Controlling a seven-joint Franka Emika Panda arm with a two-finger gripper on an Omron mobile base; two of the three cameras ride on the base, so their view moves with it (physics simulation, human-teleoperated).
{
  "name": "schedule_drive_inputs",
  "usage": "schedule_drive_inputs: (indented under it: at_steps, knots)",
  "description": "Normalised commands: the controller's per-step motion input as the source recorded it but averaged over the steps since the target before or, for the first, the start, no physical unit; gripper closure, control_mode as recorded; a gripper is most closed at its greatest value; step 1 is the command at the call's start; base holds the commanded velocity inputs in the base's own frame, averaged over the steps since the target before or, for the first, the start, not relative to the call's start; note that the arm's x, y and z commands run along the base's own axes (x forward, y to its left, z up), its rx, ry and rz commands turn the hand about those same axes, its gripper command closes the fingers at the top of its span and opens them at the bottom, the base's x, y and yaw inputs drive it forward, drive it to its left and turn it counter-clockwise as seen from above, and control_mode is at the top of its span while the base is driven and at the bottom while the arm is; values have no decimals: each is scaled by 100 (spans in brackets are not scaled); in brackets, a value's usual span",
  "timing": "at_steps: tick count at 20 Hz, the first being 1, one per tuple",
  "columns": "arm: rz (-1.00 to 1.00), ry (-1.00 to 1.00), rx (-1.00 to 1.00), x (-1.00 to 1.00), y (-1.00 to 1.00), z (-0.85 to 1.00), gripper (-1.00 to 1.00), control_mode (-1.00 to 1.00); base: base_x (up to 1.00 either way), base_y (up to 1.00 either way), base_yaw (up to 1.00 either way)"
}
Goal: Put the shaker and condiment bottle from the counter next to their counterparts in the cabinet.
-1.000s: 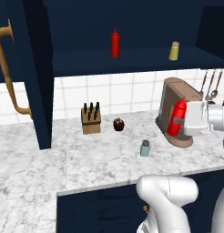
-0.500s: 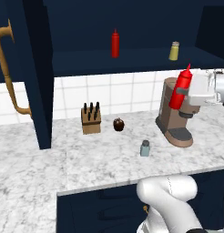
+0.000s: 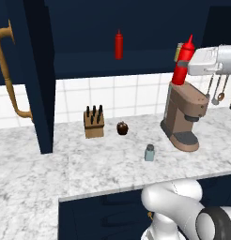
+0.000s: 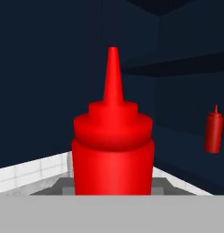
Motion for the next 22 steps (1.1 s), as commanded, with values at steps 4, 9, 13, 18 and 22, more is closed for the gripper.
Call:
schedule_drive_inputs:
  at_steps: [4,9,13,18,22]
  knots:
    - [3,0,11,7,-1,-11,100,-100,0,0,0]
    - [0,0,1,54,6,3,100,-100,0,0,0]
    - [-7,0,-21,64,31,8,100,-100,0,0,0]
    - [-8,0,-17,61,20,11,100,-100,0,0,0]
    - [-4,0,0,62,0,-8,100,-100,0,0,0]
